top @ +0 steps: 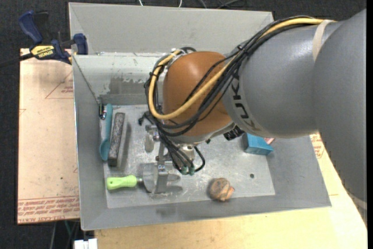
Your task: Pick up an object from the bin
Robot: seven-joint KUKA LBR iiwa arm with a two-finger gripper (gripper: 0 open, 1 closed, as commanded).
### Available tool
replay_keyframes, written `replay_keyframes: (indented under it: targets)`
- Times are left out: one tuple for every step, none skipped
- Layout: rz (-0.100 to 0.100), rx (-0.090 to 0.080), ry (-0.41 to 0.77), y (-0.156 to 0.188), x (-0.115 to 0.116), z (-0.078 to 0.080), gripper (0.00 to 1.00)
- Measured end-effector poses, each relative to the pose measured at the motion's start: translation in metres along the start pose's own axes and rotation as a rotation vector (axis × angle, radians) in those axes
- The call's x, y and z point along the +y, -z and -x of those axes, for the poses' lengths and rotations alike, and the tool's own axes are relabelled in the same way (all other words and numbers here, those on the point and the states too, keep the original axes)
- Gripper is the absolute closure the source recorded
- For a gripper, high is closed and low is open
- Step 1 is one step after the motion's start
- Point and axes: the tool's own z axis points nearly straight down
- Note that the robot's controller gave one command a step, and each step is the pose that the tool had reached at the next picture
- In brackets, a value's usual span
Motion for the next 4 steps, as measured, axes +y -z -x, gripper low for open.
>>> replay_keyframes:
  targets:
    - [0.002,-0.007,-0.005,0.004,-0.001,0.002,0.00]
    - [0.004,-0.012,-0.061,-0.056,-0.006,0.006,0.00]
    - [0.008,-0.017,-0.103,-0.094,0.011,0.015,0.00]
    - [0.006,-0.014,-0.088,-0.094,0.009,0.016,0.00]
